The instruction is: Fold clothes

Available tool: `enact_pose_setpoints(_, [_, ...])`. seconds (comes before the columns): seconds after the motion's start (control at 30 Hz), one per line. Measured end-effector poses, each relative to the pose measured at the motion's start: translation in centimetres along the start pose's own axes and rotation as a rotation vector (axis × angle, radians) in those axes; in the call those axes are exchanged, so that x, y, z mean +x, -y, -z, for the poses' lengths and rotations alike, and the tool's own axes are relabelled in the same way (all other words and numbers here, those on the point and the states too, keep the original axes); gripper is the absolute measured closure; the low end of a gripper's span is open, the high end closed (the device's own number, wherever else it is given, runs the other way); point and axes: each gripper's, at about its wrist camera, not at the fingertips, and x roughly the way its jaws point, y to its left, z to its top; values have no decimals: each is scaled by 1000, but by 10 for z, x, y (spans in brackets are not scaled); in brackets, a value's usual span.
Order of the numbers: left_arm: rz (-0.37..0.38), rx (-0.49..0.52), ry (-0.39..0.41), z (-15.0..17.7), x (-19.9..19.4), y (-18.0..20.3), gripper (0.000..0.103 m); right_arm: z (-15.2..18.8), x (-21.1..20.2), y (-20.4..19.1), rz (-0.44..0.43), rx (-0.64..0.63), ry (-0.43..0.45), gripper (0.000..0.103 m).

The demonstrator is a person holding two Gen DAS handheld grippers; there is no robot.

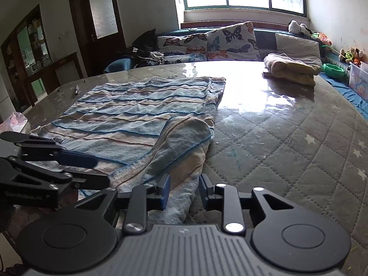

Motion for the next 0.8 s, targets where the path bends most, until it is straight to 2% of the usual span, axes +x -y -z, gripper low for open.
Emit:
enact_pose_setpoints(0.07, [11, 7, -7, 2, 3, 1, 71, 0, 0, 1, 0, 1, 0, 75])
enact_pose_setpoints(0.1, [19, 12, -10, 2, 5, 2, 79, 0, 0, 1, 1, 2, 1, 74])
enact_pose_setpoints(0.17, [28, 24, -12, 4, 8, 5, 83, 1, 1, 1, 1, 4, 0, 73])
enact_pose_setpoints(0.33, [0, 7, 0, 4, 8, 4, 101, 1, 1, 1, -2, 4, -1, 73])
enact_pose_setpoints(0.5, [-34, 11, 46, 2, -11, 8, 101, -1, 2, 2, 3, -5, 2, 73])
enact_pose_setpoints(0.67, [-57, 2, 6, 6, -2, 5, 100, -12, 9, -2, 5, -49, 14, 73])
enact_pose_setpoints(0.8, [-52, 2, 13, 6, -5, 5, 100, -29, 21, -11, -6, -114, 34, 73])
